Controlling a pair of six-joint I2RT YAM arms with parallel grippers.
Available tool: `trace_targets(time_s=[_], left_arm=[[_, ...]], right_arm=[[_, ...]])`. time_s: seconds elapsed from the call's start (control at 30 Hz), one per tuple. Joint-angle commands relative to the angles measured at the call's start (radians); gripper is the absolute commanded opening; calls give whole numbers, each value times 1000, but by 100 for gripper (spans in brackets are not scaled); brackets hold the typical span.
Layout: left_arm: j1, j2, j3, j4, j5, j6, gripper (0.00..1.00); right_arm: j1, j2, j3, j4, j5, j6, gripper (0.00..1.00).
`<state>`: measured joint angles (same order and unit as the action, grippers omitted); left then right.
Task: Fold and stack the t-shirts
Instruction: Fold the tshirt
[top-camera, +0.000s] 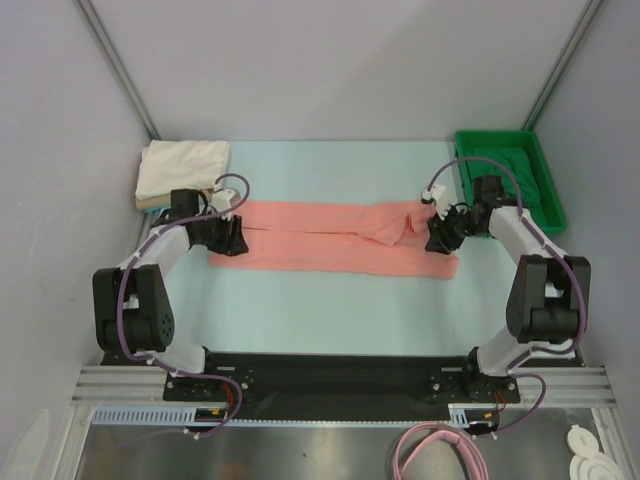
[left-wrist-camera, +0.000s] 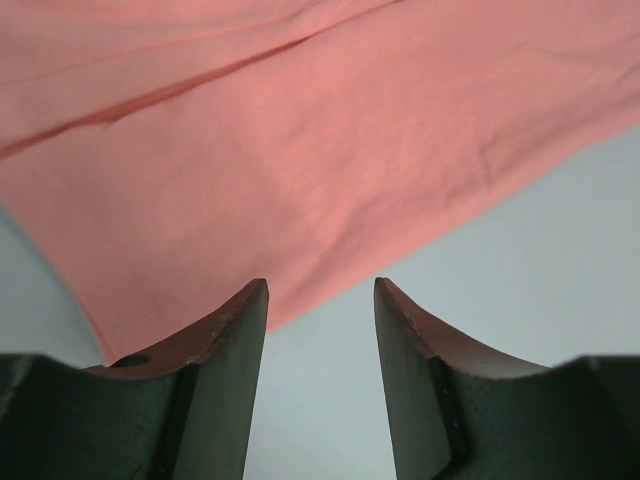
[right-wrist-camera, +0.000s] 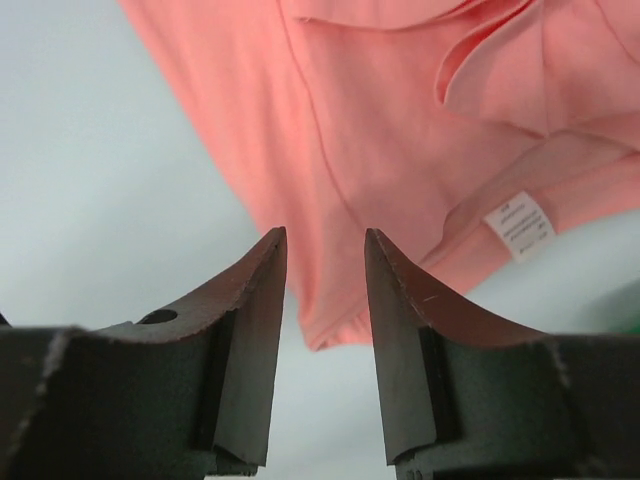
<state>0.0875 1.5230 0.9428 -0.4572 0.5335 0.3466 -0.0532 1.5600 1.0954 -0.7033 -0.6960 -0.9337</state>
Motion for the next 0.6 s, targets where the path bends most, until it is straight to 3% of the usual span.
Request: trace_targets(time_s=[0.0,0.37,0.57], left_arm=[[-29,37,5,124,129,-57,52],[-63,72,-94,238,111,-38,52],[-65,143,-110,258,97,-31,52]], right_arm=[[33,109,84,80,-2,75,41],[145,337,257,22,30,75,39],[179,429,317,79,92,170,38]])
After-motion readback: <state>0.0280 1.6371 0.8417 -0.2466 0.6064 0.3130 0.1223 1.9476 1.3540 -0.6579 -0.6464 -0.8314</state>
